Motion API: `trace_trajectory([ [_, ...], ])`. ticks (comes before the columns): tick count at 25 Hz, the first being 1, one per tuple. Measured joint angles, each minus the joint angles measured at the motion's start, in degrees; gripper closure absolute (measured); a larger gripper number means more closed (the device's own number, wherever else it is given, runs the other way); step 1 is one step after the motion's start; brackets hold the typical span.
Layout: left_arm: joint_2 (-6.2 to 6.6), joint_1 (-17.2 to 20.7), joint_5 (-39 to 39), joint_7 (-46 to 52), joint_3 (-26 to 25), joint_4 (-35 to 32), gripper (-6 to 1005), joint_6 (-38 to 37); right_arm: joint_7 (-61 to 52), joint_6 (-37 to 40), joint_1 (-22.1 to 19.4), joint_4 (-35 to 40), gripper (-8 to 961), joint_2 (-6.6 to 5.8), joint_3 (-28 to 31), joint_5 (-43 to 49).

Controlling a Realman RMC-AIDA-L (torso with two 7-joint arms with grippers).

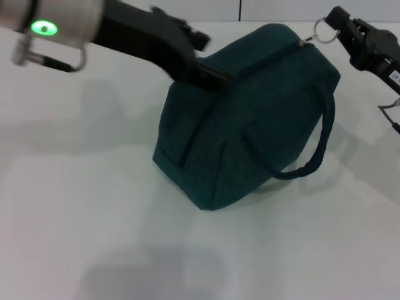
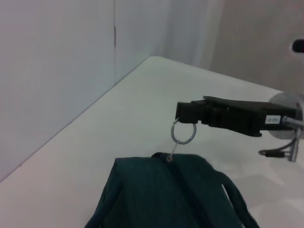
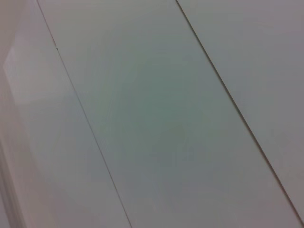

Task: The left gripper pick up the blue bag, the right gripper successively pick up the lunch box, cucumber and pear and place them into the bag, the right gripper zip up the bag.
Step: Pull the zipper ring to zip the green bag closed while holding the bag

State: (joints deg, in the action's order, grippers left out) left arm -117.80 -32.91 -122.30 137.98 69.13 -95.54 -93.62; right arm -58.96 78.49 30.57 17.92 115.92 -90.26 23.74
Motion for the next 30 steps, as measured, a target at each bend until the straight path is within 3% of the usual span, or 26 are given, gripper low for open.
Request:
trace_trajectory([
  [3, -1.7, 0.0, -1.6, 2.8, 1.2, -1.6, 117, 0.4, 0.4, 0.0, 0.1, 0.0, 942, 0.0, 0.0, -0.1],
  [30, -1.87, 5.7, -7.0, 2.0, 15.4, -0.9, 130, 15.0, 1.4, -0.1, 0.2, -0.1, 942, -0.09, 0.0, -0.5],
])
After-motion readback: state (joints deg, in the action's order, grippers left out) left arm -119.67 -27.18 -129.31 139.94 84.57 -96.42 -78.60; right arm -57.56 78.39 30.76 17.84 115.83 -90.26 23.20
